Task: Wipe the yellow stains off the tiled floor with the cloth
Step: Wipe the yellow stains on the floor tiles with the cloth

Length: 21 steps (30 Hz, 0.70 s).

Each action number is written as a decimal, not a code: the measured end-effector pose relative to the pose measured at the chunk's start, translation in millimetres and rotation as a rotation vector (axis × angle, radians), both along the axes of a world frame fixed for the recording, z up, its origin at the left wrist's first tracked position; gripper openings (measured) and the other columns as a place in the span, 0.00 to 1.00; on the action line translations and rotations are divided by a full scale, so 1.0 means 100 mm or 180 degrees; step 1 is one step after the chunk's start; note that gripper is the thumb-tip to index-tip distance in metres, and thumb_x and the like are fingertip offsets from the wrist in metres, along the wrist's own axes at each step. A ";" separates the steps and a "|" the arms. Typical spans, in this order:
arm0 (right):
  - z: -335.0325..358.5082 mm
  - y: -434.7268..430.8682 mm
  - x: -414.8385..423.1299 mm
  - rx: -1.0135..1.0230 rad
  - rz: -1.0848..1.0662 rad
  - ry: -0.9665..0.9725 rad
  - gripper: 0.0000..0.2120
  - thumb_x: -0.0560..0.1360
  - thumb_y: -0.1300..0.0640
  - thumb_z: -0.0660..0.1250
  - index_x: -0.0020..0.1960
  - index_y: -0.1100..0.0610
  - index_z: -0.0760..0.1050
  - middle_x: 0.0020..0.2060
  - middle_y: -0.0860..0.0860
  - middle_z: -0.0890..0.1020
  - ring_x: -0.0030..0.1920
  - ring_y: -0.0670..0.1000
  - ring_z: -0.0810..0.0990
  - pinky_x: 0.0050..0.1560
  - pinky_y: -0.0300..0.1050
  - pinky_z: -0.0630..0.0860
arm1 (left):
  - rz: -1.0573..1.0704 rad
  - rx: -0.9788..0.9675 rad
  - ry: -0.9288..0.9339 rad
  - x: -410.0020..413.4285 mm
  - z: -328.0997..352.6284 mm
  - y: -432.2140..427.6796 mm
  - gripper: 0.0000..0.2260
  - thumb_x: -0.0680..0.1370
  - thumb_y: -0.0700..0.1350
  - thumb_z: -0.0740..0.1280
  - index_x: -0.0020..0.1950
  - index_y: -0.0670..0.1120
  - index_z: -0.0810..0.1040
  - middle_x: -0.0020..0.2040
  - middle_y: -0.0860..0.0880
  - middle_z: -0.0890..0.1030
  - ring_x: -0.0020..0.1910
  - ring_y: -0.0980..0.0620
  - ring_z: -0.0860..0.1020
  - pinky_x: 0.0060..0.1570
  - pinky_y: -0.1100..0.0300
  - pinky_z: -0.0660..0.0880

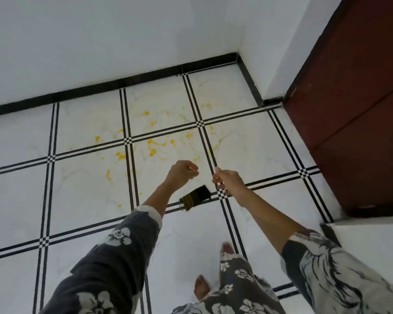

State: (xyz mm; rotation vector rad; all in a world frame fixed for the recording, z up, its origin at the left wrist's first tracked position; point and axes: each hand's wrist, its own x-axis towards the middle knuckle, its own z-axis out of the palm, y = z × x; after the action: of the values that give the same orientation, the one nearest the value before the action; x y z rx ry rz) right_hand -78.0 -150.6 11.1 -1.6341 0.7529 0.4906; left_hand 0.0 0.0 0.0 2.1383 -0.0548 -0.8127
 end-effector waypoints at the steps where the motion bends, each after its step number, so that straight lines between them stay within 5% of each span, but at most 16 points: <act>1: -0.06 -0.02 0.07 0.0068 -0.0039 0.0055 0.16 0.79 0.48 0.57 0.51 0.59 0.76 0.47 0.53 0.80 0.38 0.47 0.75 0.34 0.37 0.67 | -0.0088 0.0012 0.0002 0.07 -0.08 -0.03 0.07 0.74 0.38 0.69 0.50 0.39 0.80 0.40 0.44 0.79 0.40 0.50 0.77 0.31 0.67 0.68; 5: -0.62 -0.13 0.48 0.0322 -0.0184 0.0229 0.17 0.79 0.48 0.57 0.55 0.61 0.76 0.47 0.53 0.80 0.39 0.47 0.75 0.36 0.37 0.69 | -0.0055 0.0146 0.0104 0.45 -0.64 -0.19 0.04 0.73 0.39 0.70 0.47 0.43 0.81 0.37 0.49 0.79 0.37 0.55 0.77 0.39 0.64 0.70; 8: -1.31 -0.25 0.90 0.0094 -0.0198 0.0140 0.15 0.79 0.47 0.57 0.50 0.57 0.76 0.48 0.56 0.81 0.47 0.53 0.79 0.50 0.46 0.75 | 0.0089 0.0180 0.0012 0.82 -1.29 -0.36 0.03 0.73 0.40 0.70 0.46 0.45 0.81 0.45 0.48 0.82 0.44 0.54 0.78 0.47 0.63 0.71; 13: -3.23 -0.38 1.39 -0.0374 0.0095 0.0300 0.21 0.80 0.44 0.52 0.62 0.57 0.71 0.58 0.54 0.78 0.55 0.53 0.76 0.50 0.42 0.66 | 0.0238 0.0527 0.0181 1.29 -3.36 -0.59 0.08 0.75 0.43 0.68 0.54 0.46 0.81 0.54 0.48 0.82 0.54 0.50 0.79 0.51 0.62 0.71; 17: -4.78 -0.49 1.61 -0.1045 0.0613 0.0098 0.22 0.80 0.44 0.52 0.70 0.52 0.64 0.65 0.52 0.74 0.64 0.54 0.73 0.58 0.46 0.69 | -0.0455 0.1089 0.0183 1.34 -5.06 -0.69 0.12 0.78 0.45 0.63 0.61 0.47 0.76 0.60 0.48 0.78 0.59 0.47 0.75 0.57 0.56 0.71; 21: -6.21 -0.61 1.74 -0.1802 0.1383 -0.0176 0.23 0.80 0.46 0.53 0.70 0.56 0.65 0.68 0.54 0.71 0.68 0.55 0.68 0.68 0.55 0.63 | -0.1382 0.1627 -0.0034 1.20 -6.43 -0.64 0.14 0.78 0.48 0.63 0.61 0.45 0.72 0.56 0.44 0.77 0.55 0.44 0.76 0.51 0.53 0.71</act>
State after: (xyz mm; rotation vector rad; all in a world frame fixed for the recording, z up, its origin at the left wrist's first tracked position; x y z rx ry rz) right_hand 96.0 -211.8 -609.7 -2.3543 0.5145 0.5650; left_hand 119.7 -64.5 -643.0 2.6596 -0.3615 -1.1604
